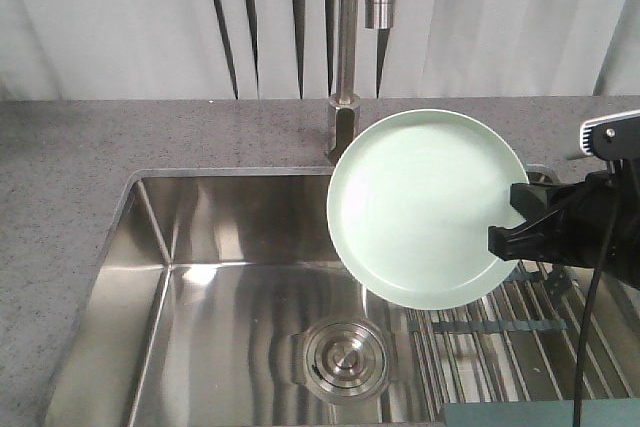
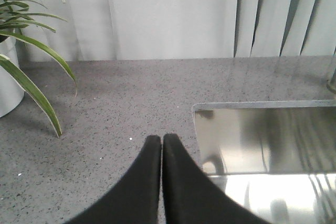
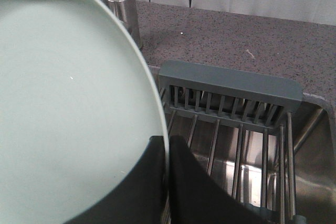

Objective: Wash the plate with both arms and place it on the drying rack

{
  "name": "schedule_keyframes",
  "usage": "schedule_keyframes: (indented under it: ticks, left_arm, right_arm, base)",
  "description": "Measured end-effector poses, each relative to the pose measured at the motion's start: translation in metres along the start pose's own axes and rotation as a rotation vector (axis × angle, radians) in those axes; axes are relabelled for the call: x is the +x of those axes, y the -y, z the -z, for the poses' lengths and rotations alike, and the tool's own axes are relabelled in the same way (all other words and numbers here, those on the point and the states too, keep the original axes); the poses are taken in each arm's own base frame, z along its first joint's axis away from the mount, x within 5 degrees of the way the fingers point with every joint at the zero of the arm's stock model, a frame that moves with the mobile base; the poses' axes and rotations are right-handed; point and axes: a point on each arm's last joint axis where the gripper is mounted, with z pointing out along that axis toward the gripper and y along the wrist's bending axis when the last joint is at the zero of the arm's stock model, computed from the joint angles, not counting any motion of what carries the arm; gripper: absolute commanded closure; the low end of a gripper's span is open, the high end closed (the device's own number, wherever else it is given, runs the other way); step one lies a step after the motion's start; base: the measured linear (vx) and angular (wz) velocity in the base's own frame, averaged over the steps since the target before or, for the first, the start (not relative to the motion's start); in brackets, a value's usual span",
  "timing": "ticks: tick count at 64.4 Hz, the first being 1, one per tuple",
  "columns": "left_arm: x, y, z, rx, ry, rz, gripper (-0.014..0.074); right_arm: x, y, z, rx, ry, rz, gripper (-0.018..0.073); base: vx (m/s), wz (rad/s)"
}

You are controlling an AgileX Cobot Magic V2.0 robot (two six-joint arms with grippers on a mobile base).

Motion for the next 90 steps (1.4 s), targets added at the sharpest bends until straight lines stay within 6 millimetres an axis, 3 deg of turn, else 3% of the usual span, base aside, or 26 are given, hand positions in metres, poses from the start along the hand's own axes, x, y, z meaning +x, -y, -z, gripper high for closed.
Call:
schedule_keyframes:
  ticks: [17, 29, 52, 53, 90]
  left_arm:
    - [-0.025, 0.001, -0.036, -0.003, -0.164, -0.066, 0.0601]
    - [-0.020, 0.001, -0.054, -0.003, -0.237, -0.075, 0.0601]
    - [-0.013, 0.005, -0.067, 0.025, -0.293, 0.027, 0.0587]
    - [-0.006, 0.005, -0.074, 0.026, -0.366, 0.024, 0.0498]
    - [0.001, 0.004, -0.082, 0.023, -0.419, 0.022, 0.0146]
  right_arm:
    - [0.000, 0.000, 0.000, 0.000, -0.001, 0.000, 0.0568]
    - [0.000, 0.000, 0.000, 0.000, -0.001, 0.000, 0.0568]
    - [0.000, 0.000, 0.000, 0.000, 0.000, 0.000, 0.0568]
    - [0.000, 0.000, 0.000, 0.000, -0.001, 0.000, 0.0568]
    - [0.000, 0.000, 0.000, 0.000, 0.000, 0.000, 0.0568]
  base:
    - [0.00, 0.00]
    - [0.00, 0.00]
    - [0.00, 0.00]
    - [0.00, 0.00]
    - [0.00, 0.00]
